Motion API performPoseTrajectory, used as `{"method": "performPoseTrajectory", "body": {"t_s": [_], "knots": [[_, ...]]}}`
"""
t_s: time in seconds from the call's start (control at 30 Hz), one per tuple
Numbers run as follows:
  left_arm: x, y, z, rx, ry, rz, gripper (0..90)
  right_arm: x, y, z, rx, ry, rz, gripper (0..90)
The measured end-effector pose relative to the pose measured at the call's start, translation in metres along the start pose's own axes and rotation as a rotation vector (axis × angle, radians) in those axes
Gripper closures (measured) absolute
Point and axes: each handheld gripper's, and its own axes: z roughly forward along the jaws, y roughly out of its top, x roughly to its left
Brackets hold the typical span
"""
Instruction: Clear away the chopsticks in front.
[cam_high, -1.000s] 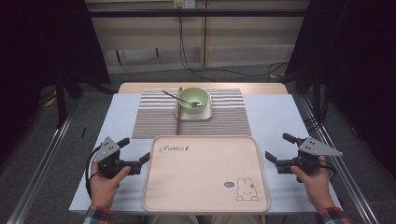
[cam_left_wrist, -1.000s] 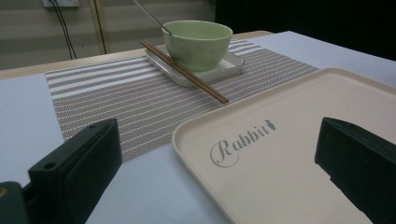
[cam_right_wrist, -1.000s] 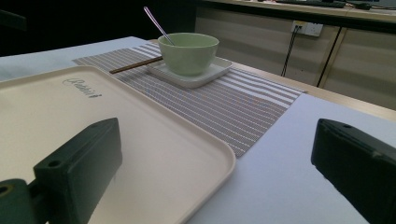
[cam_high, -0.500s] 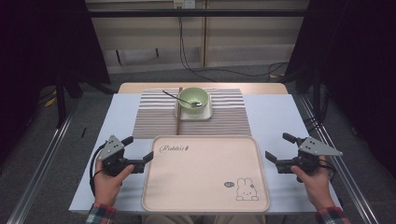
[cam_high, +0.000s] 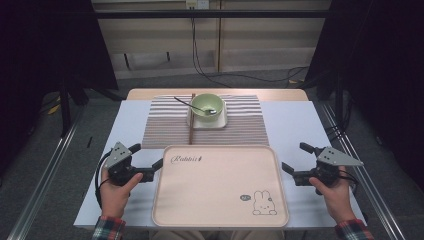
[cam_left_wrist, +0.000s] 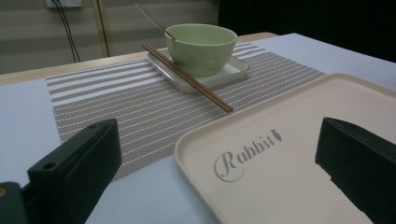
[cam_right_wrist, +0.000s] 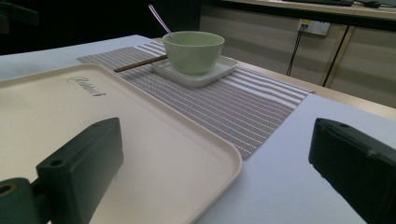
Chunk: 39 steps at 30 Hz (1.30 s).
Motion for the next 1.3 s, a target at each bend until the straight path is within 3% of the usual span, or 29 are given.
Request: {"method": "performPoseTrajectory", "body": {"t_s": [0.4,0.57,1.3], "knots": [[0.005,0.010,0.023,-0.001,0.001,-0.014,0.2,0.000,0.001,0.005,-0.008,0.011,0.004,3.0],[0.008,0.017,0.038,-0.013,-0.008,-0.049,0.2,0.000,0.001,0.007,-0.005,0.027,0.004,3.0],[0.007,0.043,0.094,0.053,0.023,-0.092,0.0,-0.002,0.003,0.004,-0.030,0.022,0.010,3.6]]}}
